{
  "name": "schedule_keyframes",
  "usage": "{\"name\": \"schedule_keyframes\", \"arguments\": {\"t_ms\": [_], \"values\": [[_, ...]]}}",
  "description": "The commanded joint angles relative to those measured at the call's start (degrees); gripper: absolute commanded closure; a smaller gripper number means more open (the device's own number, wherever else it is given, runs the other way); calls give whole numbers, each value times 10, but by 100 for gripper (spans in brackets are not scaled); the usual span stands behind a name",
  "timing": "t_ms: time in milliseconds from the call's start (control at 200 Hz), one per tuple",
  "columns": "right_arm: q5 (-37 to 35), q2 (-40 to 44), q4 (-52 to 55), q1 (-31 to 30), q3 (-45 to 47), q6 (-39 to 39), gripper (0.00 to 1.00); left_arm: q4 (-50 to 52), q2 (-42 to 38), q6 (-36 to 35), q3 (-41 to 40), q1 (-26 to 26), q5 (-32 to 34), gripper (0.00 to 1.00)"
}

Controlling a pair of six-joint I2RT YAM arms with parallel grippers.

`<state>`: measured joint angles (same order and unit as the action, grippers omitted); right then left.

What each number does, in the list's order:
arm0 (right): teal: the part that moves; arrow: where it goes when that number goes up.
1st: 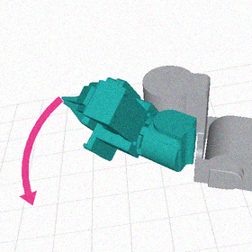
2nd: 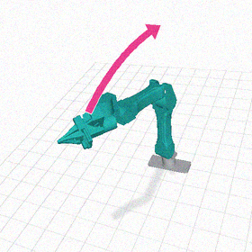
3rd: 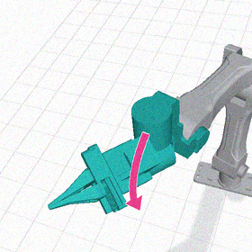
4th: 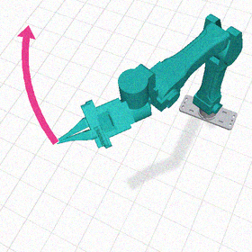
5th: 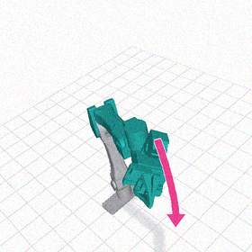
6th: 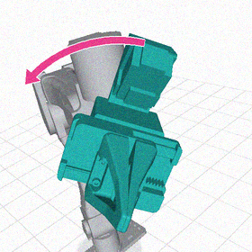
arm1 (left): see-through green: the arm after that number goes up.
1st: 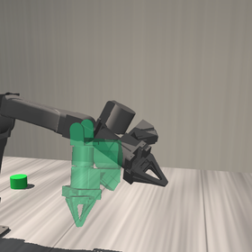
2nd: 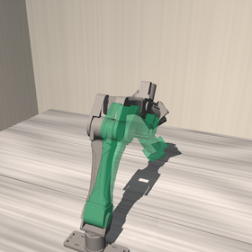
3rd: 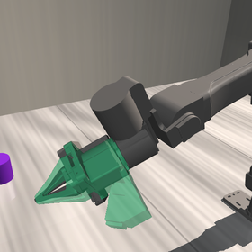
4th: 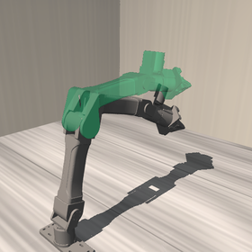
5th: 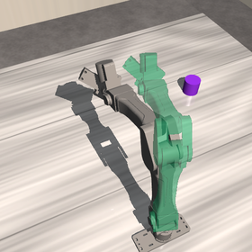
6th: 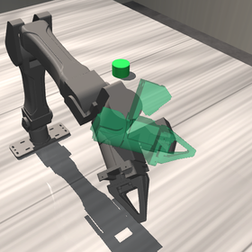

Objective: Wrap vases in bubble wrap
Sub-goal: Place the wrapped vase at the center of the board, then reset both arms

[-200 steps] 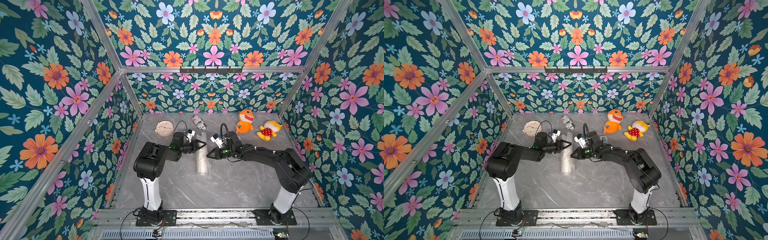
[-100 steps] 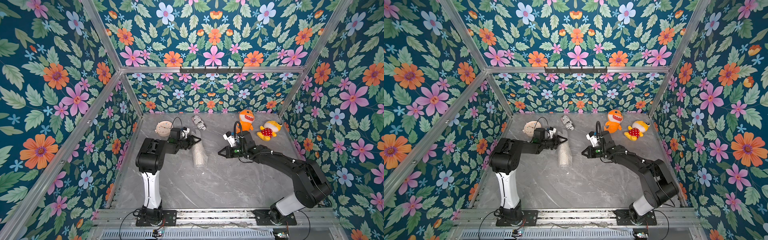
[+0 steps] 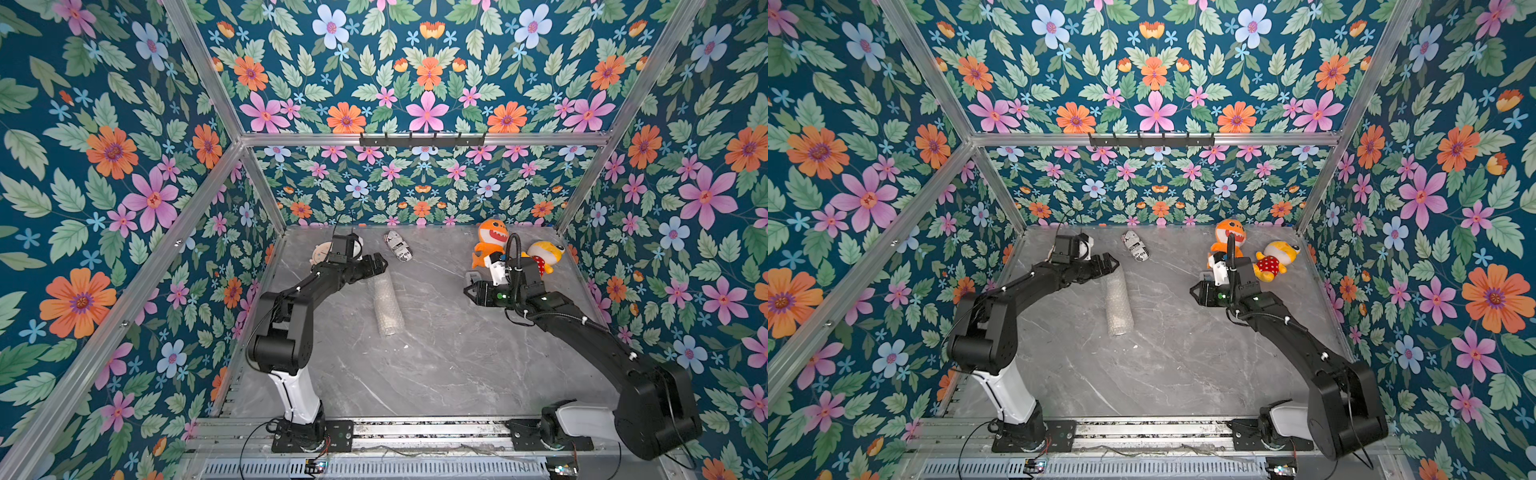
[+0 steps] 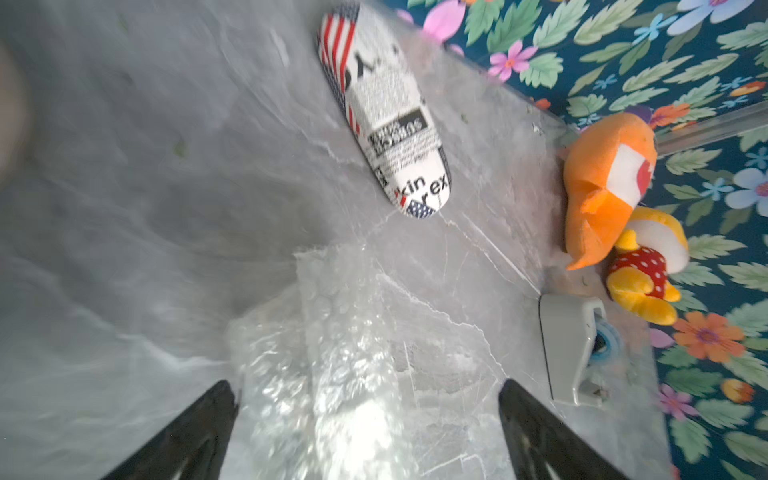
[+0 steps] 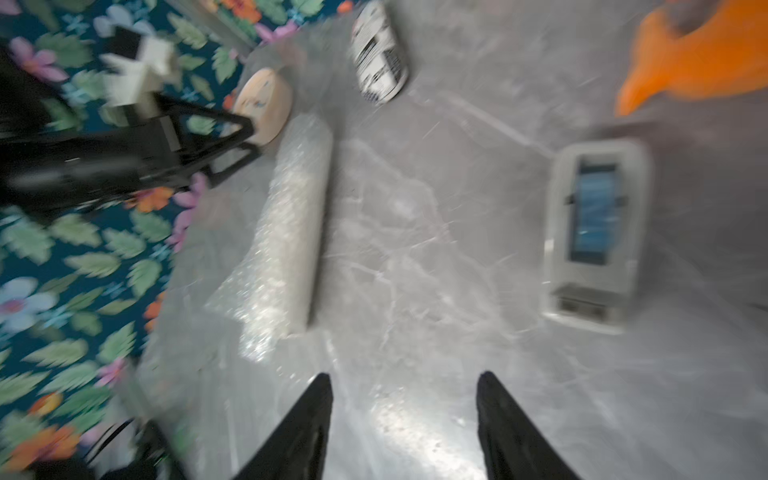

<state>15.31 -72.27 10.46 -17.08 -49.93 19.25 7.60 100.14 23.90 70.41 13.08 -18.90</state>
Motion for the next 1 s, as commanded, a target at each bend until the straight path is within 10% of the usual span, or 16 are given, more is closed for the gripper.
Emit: {"name": "schedule_keyframes", "arguments": {"t_ms": [0, 90, 280, 580, 995], "values": [[-293, 37, 22, 12, 21, -18, 29, 74, -69, -96, -13, 7, 235, 0], [-397, 66, -21, 41, 68, -14, 21, -58, -162, -144, -130, 14, 400, 0], [-452, 42, -251, 76, 201, -116, 13, -569, -267, -316, -505, 9, 406, 2], [-385, -117, -491, 123, 233, -164, 1, -730, -140, -267, -540, -58, 359, 1], [-371, -86, -568, 130, 294, -151, 2, -790, -81, -225, -546, -109, 311, 0]]}}
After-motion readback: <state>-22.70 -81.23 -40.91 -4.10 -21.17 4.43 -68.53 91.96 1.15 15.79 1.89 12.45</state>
